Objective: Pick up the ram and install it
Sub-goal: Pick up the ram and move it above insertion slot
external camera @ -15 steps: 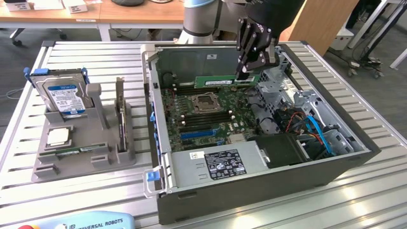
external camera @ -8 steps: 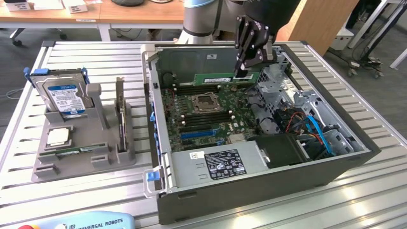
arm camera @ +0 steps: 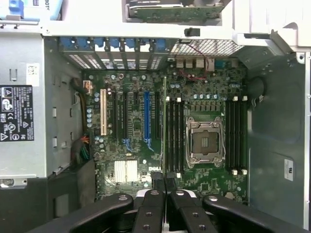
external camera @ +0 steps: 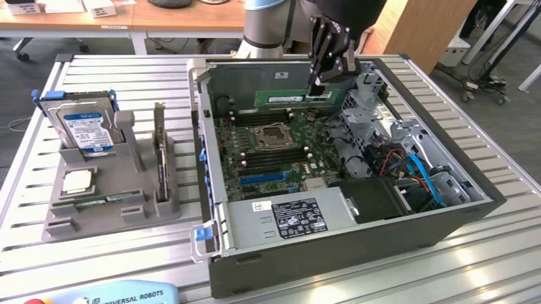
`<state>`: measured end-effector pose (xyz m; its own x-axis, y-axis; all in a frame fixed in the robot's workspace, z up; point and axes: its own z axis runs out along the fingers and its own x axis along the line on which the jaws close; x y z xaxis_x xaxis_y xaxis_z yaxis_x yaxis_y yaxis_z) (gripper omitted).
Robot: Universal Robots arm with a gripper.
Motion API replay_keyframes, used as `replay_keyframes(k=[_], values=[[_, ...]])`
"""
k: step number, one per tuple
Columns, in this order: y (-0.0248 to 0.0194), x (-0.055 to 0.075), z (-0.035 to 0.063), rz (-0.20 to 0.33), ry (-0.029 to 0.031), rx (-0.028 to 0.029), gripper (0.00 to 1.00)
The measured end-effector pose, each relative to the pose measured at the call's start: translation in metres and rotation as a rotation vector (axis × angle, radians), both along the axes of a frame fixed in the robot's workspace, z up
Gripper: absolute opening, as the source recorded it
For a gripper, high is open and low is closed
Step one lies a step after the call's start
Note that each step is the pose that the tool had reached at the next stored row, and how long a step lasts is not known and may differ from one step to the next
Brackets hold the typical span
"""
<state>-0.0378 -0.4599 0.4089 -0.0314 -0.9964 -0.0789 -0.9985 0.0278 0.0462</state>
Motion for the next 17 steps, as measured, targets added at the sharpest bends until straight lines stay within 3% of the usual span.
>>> replay_keyframes(k=[12,17], values=[[0.0263,0.0,-0.0011,0.0,0.0,0.0001,0.12],[0.0313,0.0,-0.0014,0.0,-0.0001,0.0001,0.12]])
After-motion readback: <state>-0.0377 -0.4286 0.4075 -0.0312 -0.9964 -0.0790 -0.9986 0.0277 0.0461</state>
